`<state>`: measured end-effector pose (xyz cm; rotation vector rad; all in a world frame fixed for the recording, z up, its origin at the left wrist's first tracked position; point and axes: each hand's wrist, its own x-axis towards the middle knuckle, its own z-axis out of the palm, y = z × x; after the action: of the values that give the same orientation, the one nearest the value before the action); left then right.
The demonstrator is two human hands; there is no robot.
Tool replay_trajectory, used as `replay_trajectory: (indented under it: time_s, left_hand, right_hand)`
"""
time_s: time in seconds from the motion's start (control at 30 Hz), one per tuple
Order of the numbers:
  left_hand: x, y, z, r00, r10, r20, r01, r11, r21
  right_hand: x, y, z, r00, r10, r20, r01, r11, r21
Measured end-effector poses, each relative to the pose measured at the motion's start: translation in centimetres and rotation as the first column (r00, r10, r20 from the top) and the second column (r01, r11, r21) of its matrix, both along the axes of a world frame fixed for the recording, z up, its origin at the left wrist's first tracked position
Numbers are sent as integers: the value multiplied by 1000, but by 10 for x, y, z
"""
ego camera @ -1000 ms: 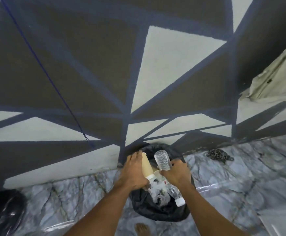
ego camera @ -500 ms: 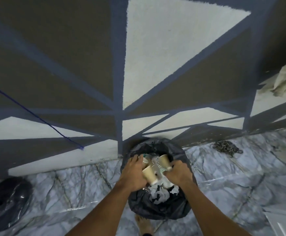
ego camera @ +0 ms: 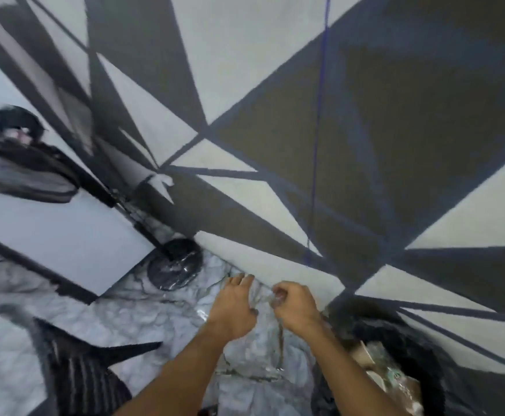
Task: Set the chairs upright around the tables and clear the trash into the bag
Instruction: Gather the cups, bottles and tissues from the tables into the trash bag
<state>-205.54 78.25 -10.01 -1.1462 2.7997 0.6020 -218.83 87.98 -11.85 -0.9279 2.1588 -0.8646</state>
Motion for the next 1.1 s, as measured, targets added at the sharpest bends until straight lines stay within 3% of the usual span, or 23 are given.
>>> replay_trajectory:
  time_s: [0.17, 0.37, 0.53, 0.73, 0.97, 1.1]
  left_hand:
    - [142, -37, 49, 953, 283, -109, -293, 952, -93]
    - [323, -23, 80, 805, 562, -189, -588, 799, -129]
    - [454, 22, 87, 651, 711, -265, -750, 657, -80]
    - [587, 80, 81, 421, 872, -249, -903, 430, -21]
    - [713, 132, 61, 117, 974, -196, -992, 124, 26]
    - [773, 132, 60, -45, 974, -223, -999, -38, 36]
  right_hand:
    - [122, -80, 43, 950, 300, -82, -309, 941, -137]
    - [298, -112, 88, 769, 617, -168, -639, 750, -169]
    - [433, -108, 97, 615, 750, -243, -788, 598, -147]
    - [572, -92, 92, 343, 912, -225, -939, 329, -99]
    - [726, -86, 80, 80, 979, -186, -994, 65, -85]
    - [798, -100, 77, 3, 984, -177, -993, -18, -118]
